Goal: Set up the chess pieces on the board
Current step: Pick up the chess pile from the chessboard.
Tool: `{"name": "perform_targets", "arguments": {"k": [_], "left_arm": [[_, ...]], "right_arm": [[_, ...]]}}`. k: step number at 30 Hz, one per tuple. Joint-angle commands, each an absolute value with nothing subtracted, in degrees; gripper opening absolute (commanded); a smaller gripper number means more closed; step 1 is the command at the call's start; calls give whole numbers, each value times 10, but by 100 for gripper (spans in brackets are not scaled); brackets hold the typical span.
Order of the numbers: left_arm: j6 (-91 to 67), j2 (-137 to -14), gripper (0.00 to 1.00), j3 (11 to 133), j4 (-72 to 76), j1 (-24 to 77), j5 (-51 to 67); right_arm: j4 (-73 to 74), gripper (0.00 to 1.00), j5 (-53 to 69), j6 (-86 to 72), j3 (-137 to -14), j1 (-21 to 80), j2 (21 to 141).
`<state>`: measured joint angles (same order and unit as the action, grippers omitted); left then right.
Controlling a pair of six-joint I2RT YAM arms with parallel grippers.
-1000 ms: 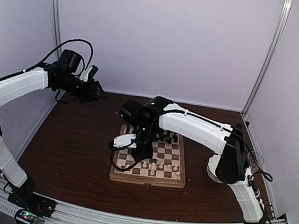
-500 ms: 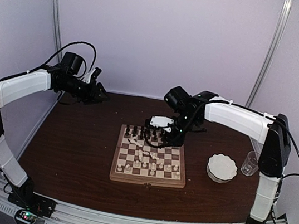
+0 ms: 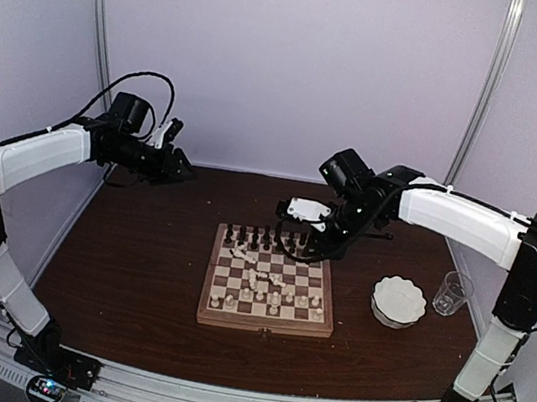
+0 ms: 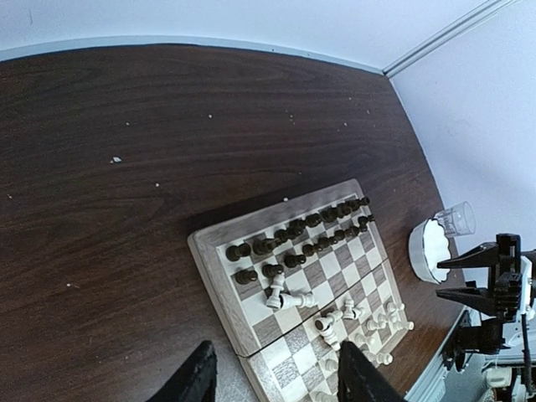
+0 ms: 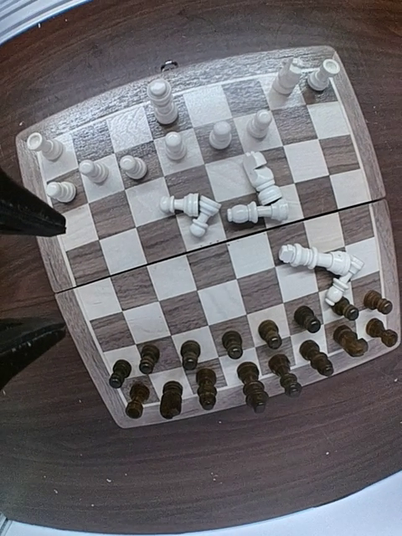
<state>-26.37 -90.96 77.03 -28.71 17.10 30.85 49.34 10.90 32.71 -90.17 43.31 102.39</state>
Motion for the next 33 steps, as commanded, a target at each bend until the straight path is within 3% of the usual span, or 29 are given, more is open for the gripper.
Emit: {"name": "perform_targets", "arguments": {"k": [1,10,33], "left_arm": [[-228,-881,50,776,-281,173,252],[-211,-859,51,758,-268,173,193],[-226,-880,51,764,-265,173,241]], "right_arm": [[463,36,144,316,-896,427,1028],[504,34,214,319,-979,427,1135],[483,36,208,336,-942,439,1199]]}}
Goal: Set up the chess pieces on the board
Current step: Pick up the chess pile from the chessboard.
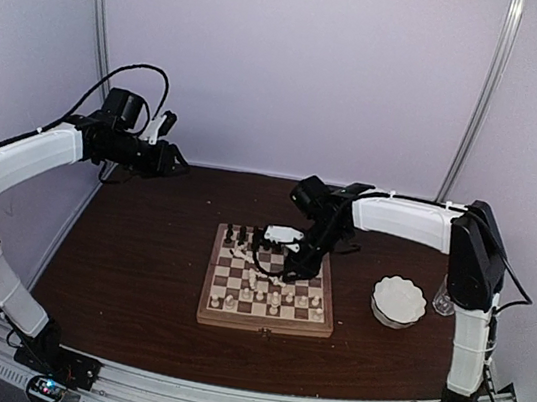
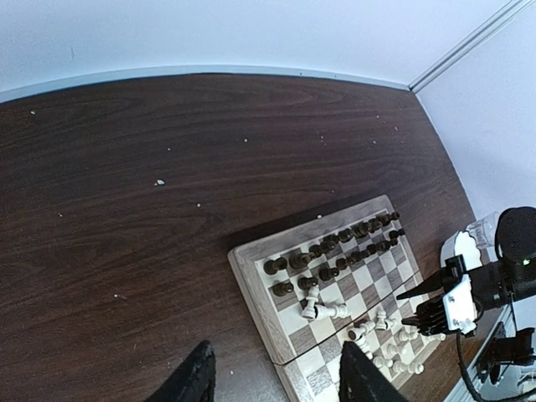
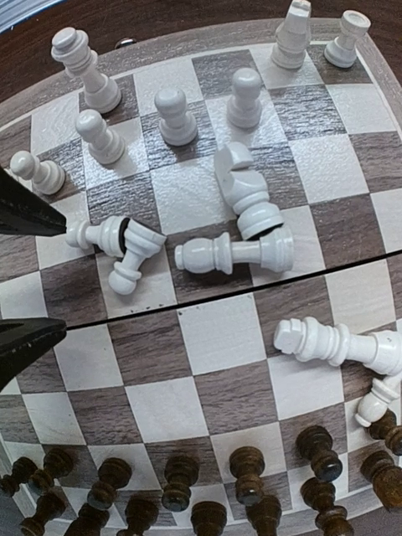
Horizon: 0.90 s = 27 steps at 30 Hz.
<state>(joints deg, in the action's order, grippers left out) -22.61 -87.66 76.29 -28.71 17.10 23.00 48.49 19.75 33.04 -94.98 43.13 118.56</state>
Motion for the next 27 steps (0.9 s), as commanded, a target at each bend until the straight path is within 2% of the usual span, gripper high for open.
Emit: {"name": "perform_targets", "arguments": {"k": [1,12,19,27], "left_arm": [[-227,-880,51,764,-265,173,241],[-228,-878,51,765,-265,173,246],[-232,-880,50,761,-254,173,263],[-237,-891,50,743,-205,194,317]], "right_arm": [[482,36,208,337,-943,441,1200],[477,34,173,337,-950,451,1224],[482,12,188,339,-946,452,1211],[491,7,213,335,-942,446,1127]]}}
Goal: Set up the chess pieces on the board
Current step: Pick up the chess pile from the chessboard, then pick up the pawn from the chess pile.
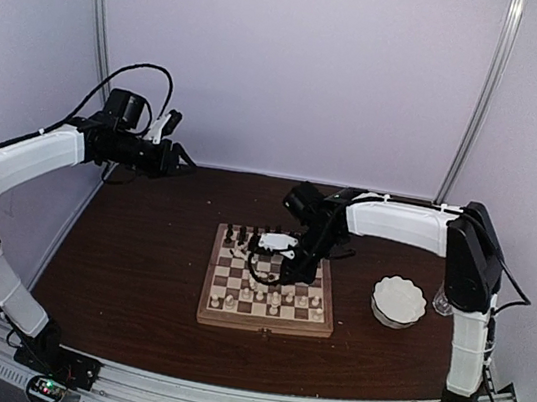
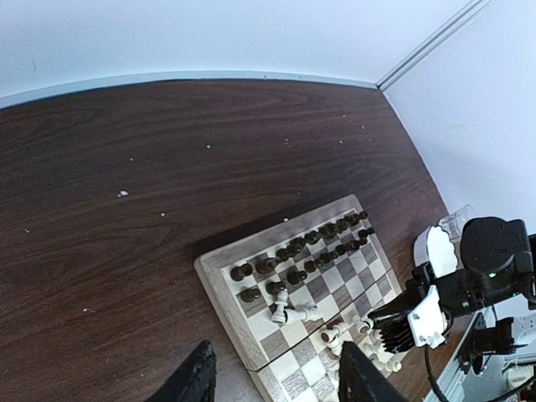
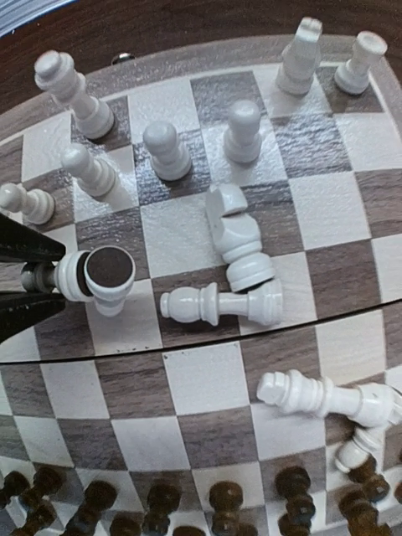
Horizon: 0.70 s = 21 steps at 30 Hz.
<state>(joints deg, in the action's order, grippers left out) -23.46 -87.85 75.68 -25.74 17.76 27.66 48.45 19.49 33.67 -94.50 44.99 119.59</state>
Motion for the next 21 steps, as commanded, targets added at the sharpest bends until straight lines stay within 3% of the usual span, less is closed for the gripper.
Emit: {"name": "perform_targets", "arguments": {"k": [1,10,16,21], "left_arm": [[-235,-892,50,741,-200,201,319],[-238,-896,51,730,-141,347,324],[-264,-816,55,549,136,404,291],[-270,-825,54,476,320,434,274]], "right_arm": [[491,7,220,333,-943,444,1119],[490,7,289,311,-919,423,1021],[459,7,392,268,-876,387,940],[456,7,480,228,-863,364,909]]}}
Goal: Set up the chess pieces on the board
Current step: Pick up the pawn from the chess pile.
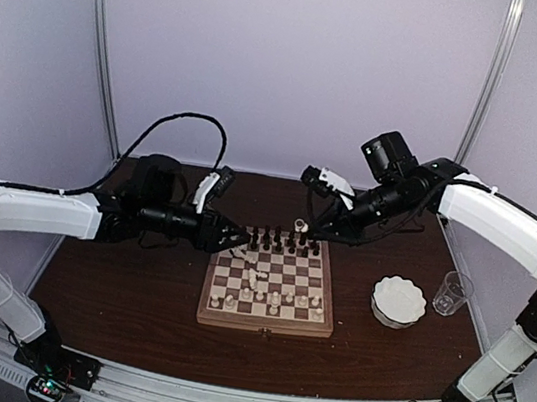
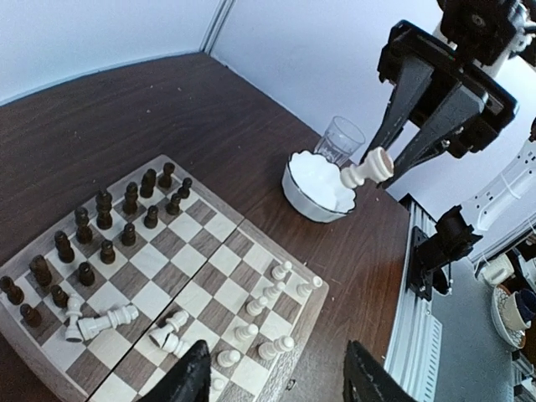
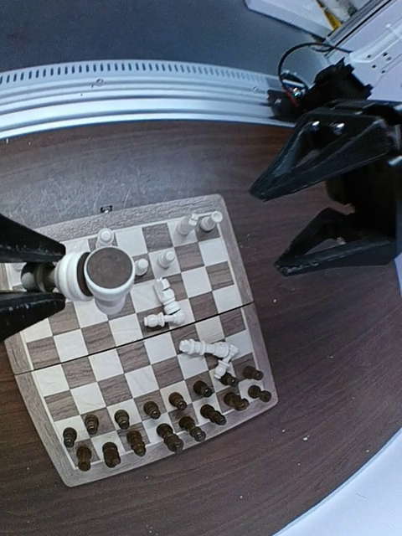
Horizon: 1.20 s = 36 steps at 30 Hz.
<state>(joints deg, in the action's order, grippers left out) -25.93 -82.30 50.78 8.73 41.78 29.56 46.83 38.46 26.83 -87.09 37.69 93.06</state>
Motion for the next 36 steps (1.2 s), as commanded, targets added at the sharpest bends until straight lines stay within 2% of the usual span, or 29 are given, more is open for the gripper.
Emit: {"name": "perform_targets", "arguments": {"k": [1,5,9,24,36], "left_arm": [[-271,-835,54,468,360,439,276],[-303,-894,54,467,509,447,328],[-329,-945,53,500,574,454,361],[-357,-1008,44,566,610,472,449],[-382,-1020,31,581,639,472,460]], "right_arm": [[461,7,492,225,-864,362,907],[458,7,542,203,-863,357,898],[440,8,574,186,-861,354,890],[402,9,609,129,-872,345,897],[387,9,611,117,-863,338,902]]}}
